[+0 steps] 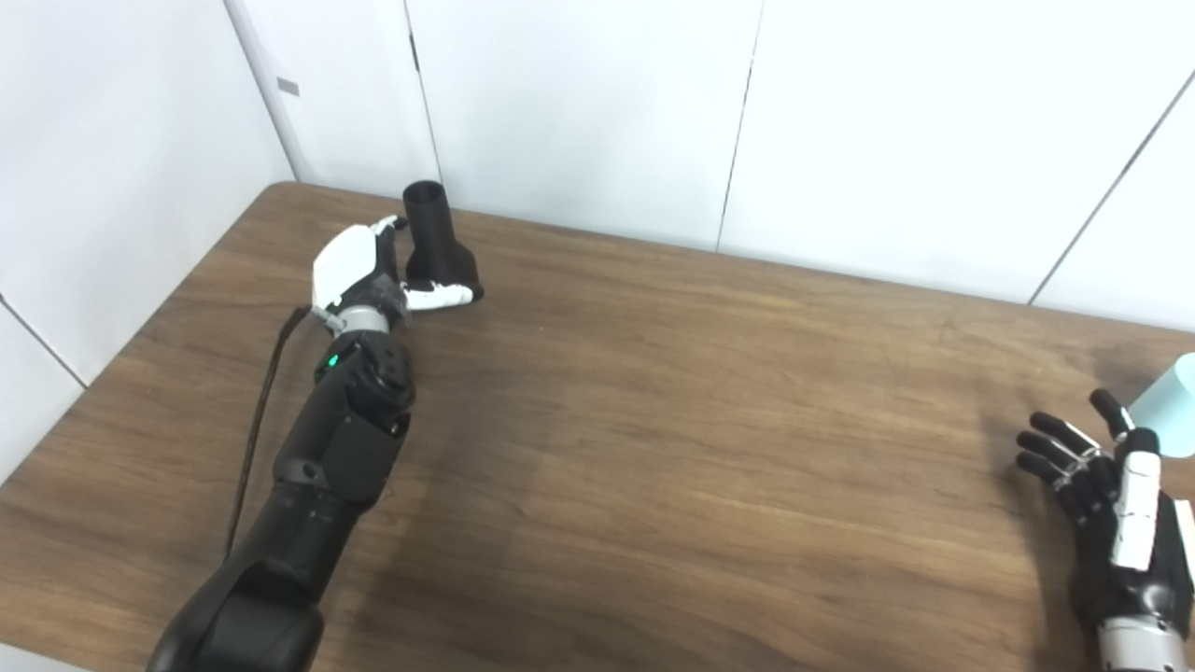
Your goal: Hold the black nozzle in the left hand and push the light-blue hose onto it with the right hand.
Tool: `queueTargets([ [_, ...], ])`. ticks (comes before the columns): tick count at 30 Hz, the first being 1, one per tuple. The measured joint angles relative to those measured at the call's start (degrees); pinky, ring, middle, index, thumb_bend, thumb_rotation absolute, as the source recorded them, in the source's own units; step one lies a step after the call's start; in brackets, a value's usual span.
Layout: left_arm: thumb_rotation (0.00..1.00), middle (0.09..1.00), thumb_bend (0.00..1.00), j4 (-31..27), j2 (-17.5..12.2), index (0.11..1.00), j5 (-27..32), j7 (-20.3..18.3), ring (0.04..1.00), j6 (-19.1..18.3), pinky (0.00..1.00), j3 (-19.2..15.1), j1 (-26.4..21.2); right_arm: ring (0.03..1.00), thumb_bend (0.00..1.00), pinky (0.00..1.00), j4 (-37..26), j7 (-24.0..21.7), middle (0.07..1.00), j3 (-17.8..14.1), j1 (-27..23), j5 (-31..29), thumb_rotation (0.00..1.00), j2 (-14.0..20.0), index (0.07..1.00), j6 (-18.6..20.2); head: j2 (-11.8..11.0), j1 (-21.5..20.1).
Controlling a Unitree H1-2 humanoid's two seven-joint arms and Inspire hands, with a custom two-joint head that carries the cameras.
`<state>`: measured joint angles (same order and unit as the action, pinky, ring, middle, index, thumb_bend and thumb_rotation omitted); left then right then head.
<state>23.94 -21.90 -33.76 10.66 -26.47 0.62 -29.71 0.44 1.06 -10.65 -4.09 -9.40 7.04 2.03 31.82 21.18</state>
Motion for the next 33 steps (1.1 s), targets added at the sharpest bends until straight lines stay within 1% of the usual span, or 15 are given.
queueTargets([
  [2, 0.33, 0.919, 1.0, 0.38, -0.16, 0.891, 0.03, 0.08, 0.921, -0.01, 0.83, 0.02, -0.5, 0.705, 0.28, 0.7, -0.4, 0.05, 0.711, 0.04, 0.24, 0.14, 0.99, 0.0, 0.914, 0.28, 0.26, 0.09],
  [5, 0.31, 0.898, 1.0, 0.73, -0.41, 0.871, 0.16, -0.03, 0.897, 0.0, 0.79, 0.05, -0.65, 0.712, 0.29, 0.71, -0.85, 0.14, 0.705, 0.13, 0.43, 0.47, 0.98, -0.02, 0.914, 0.69, 0.35, 0.09],
  [7, 0.26, 0.811, 1.0, 0.84, -0.65, 0.816, 0.62, -0.01, 0.839, 0.18, 0.73, 0.01, -0.77, 0.716, 0.28, 0.71, -0.97, 0.32, 0.694, 0.29, 0.46, 1.09, 0.98, -0.02, 0.906, 0.71, 0.35, 0.09],
  [10, 0.24, 0.759, 1.0, 1.17, -1.4, 0.766, 1.6, 0.12, 0.803, 0.69, 0.69, 0.0, -1.0, 0.719, 0.27, 0.71, -1.51, 0.73, 0.691, 0.45, 0.52, 1.57, 0.99, -0.03, 0.904, 1.03, 0.61, -0.09],
  [14, 0.24, 0.737, 0.98, 1.27, -2.54, 0.712, 1.89, -0.42, 0.801, 1.0, 0.68, 1.18, -1.17, 0.711, 0.25, 0.7, -2.02, 1.21, 0.686, 0.45, 0.58, 1.75, 0.97, -0.25, 0.895, 2.21, 0.79, -0.09],
  [17, 0.16, 0.705, 0.97, 1.22, -2.92, 0.65, 1.96, -0.88, 0.756, 0.99, 0.68, 1.81, -1.17, 0.712, 0.25, 0.68, -2.14, 1.26, 0.684, 0.4, 0.58, 1.72, 0.97, -0.43, 0.889, 2.36, 0.97, -0.09],
  [21, 0.1, 0.7, 0.94, 0.54, -3.86, 0.605, 1.09, -3.01, 0.748, 0.08, 0.72, 3.59, -1.17, 0.725, 0.25, 0.69, -2.52, 1.29, 0.677, 0.39, 0.62, 1.72, 0.96, -0.44, 0.884, 2.72, 1.23, -0.26],
  [22, 0.09, 0.705, 0.93, 0.35, -4.07, 0.599, 0.65, -4.02, 0.757, -0.01, 0.73, 4.04, -1.17, 0.728, 0.24, 0.7, -2.61, 1.29, 0.676, 0.39, 0.63, 1.69, 0.94, -0.44, 0.88, 2.88, 1.4, -0.44],
  [23, 0.09, 0.707, 0.92, 0.32, -4.2, 0.597, -0.38, -4.89, 0.76, -0.02, 0.73, 4.37, -1.17, 0.729, 0.24, 0.7, -2.66, 1.28, 0.676, 0.38, 0.64, 1.58, 0.94, -0.44, 0.879, 3.1, 1.41, -0.44],
  [26, 0.07, 0.707, 0.9, 0.29, -4.23, 0.589, -2.73, -7.27, 0.752, -0.04, 0.68, 4.49, -1.26, 0.73, 0.23, 0.72, -2.75, 1.22, 0.672, 0.37, 0.65, 1.37, 0.92, -0.44, 0.863, 3.34, 1.49, -0.53],
  [27, 0.07, 0.711, 0.89, 0.3, -4.28, 0.589, -3.49, -8.05, 0.748, -0.04, 0.68, 4.43, -1.39, 0.722, 0.24, 0.71, -2.81, 1.21, 0.667, 0.37, 0.67, 1.37, 0.91, -0.44, 0.855, 3.4, 1.49, -0.53],
  [29, 0.05, 0.714, 0.87, 0.31, -4.53, 0.575, -5.04, -9.87, 0.753, -0.04, 0.71, 4.4, -1.76, 0.71, 0.24, 0.7, -2.98, 1.22, 0.659, 0.37, 0.69, 1.37, 0.89, -0.45, 0.844, 3.63, 1.58, -0.62],
  [30, 0.05, 0.711, 0.7, 0.31, -4.56, 0.533, -5.46, -10.76, 0.752, -0.05, 0.72, 4.32, -1.84, 0.711, 0.25, 0.71, -3.23, 1.25, 0.659, 0.36, 0.69, 1.37, 0.89, -0.45, 0.844, 3.94, 1.58, -0.62],
  [31, 0.05, 0.705, 0.6, 0.31, -4.54, 0.506, -5.69, -11.03, 0.747, -0.05, 0.73, 4.27, -1.85, 0.706, 0.25, 0.71, -3.63, 1.28, 0.653, 0.34, 0.7, 1.36, 0.88, -0.45, 0.844, 4.27, 1.58, -0.62],
  [33, 0.05, 0.692, 0.54, 0.31, -4.51, 0.491, -5.97, -11.19, 0.736, -0.06, 0.73, 4.22, -1.85, 0.705, 0.25, 0.72, -3.88, 1.26, 0.653, 0.34, 0.71, 1.36, 0.88, -0.45, 0.839, 4.37, 1.76, -0.7],
])
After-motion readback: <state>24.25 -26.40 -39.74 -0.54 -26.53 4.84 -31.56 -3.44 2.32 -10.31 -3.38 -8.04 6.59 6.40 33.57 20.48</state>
